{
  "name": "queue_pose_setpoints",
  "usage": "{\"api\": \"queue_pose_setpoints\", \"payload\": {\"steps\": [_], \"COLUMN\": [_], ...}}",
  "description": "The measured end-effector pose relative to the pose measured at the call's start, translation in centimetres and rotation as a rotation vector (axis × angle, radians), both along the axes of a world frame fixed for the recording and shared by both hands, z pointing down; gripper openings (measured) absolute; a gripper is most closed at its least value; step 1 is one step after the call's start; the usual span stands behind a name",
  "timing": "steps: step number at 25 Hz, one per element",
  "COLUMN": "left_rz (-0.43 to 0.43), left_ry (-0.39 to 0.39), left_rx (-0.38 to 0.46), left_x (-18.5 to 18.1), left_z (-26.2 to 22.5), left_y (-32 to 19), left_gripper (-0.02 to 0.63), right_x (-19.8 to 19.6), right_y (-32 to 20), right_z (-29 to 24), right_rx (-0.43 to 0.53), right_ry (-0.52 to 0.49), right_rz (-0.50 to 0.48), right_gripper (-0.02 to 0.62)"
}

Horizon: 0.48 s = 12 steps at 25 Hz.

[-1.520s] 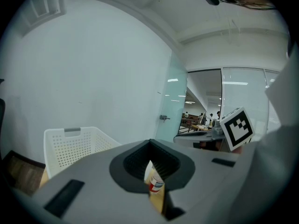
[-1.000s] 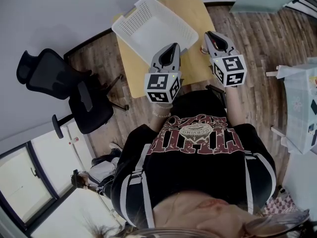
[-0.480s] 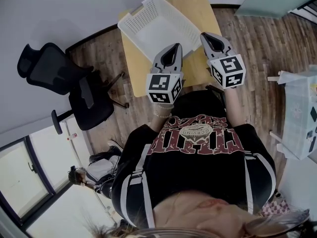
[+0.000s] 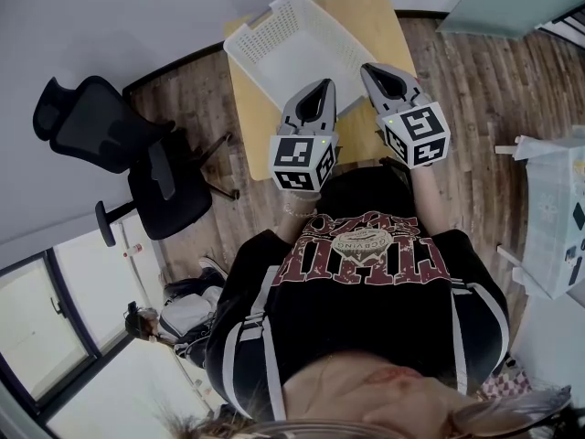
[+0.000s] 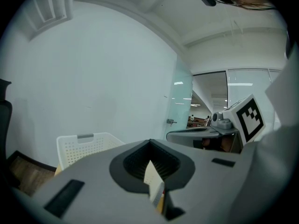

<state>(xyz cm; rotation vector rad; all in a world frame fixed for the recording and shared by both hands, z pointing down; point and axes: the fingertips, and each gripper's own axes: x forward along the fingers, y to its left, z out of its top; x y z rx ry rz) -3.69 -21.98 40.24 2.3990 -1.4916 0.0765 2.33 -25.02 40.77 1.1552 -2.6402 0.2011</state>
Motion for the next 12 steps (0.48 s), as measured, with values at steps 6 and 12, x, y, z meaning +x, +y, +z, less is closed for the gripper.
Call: {"api": "queue_pose_setpoints", "payload": {"steps": [6,12], "left_rz": [0.01,0.022], "left_ry": [-0.001,-0.001], "left_rx": [0.003,0.008], "left_x": [-0.3,-0.4], "left_z": [0.0,-0.2], "left_y": [-0.4,-0.8], "left_gripper": [0.046,0.046], "right_x": [-1.3,-2.1], "right_y": [0.1,0.3], "right_z": [-0.1,-0.3], "right_rx": [0.004,0.002], "right_ry": [-0.012,-0.02], "right_rz": [-0.02,-0.03], "right_gripper": [0.018,0.018]}}
